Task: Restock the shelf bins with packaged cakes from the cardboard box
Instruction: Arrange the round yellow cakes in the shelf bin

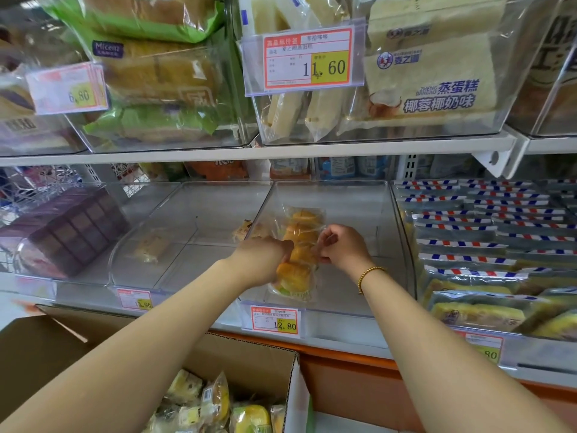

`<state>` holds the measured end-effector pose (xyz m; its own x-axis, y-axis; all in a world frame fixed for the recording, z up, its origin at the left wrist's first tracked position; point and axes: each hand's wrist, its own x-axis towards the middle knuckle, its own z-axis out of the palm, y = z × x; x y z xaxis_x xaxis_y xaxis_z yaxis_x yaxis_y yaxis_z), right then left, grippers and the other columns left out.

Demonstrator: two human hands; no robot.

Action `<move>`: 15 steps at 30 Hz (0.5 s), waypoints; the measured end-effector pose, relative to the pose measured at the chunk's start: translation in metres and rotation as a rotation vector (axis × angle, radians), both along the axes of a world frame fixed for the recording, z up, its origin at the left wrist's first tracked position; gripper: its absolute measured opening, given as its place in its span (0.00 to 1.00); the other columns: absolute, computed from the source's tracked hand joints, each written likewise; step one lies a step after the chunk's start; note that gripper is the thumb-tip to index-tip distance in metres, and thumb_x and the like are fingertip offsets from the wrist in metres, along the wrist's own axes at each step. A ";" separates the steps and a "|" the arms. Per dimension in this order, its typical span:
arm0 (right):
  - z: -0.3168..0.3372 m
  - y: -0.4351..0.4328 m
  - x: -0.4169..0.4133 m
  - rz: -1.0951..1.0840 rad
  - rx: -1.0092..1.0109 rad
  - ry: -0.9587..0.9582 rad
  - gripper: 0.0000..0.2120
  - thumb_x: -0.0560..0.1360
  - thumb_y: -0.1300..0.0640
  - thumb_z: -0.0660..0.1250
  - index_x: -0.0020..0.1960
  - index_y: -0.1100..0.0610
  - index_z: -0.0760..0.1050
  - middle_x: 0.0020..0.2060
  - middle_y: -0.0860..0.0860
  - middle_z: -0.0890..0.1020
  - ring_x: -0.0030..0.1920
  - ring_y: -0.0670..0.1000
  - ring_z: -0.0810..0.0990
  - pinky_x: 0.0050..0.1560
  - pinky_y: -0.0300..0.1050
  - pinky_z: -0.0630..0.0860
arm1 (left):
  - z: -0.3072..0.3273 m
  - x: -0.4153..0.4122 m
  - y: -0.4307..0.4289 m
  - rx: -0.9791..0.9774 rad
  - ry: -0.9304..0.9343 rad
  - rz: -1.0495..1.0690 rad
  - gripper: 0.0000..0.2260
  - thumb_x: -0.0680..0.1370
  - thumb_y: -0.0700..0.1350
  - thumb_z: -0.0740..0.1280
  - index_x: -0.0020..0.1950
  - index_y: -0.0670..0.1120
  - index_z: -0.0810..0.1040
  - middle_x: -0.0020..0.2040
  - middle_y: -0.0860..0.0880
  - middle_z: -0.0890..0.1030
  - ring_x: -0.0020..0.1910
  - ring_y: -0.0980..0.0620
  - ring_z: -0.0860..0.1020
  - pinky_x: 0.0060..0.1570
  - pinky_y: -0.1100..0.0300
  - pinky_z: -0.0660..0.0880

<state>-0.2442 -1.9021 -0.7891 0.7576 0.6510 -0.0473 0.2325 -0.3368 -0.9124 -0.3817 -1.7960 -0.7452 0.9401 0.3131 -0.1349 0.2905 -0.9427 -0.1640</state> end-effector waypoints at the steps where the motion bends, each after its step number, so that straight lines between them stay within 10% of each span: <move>1: 0.000 0.000 0.000 -0.002 -0.003 -0.019 0.08 0.71 0.65 0.73 0.40 0.57 0.76 0.39 0.52 0.81 0.40 0.51 0.81 0.39 0.42 0.82 | -0.001 0.001 0.000 0.009 -0.017 0.004 0.17 0.75 0.45 0.70 0.61 0.48 0.71 0.53 0.46 0.79 0.49 0.46 0.77 0.51 0.52 0.78; 10: 0.015 -0.003 -0.003 0.005 -0.186 -0.083 0.08 0.71 0.63 0.71 0.45 0.52 0.76 0.50 0.52 0.81 0.51 0.53 0.81 0.55 0.48 0.79 | -0.007 0.007 -0.002 -0.063 -0.024 0.108 0.22 0.74 0.42 0.72 0.66 0.44 0.71 0.60 0.43 0.77 0.56 0.44 0.76 0.54 0.55 0.75; 15: 0.039 -0.008 -0.023 -0.002 -0.352 -0.315 0.11 0.77 0.57 0.64 0.60 0.55 0.74 0.55 0.53 0.79 0.50 0.53 0.77 0.46 0.42 0.72 | -0.002 -0.003 -0.007 -0.045 -0.022 0.110 0.28 0.72 0.44 0.74 0.69 0.43 0.69 0.63 0.42 0.76 0.60 0.44 0.76 0.58 0.51 0.76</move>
<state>-0.2667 -1.9097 -0.7496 0.7718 0.6350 -0.0330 0.4784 -0.6141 -0.6278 -0.3846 -1.8026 -0.7470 0.9032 0.4087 -0.1312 0.3957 -0.9112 -0.1146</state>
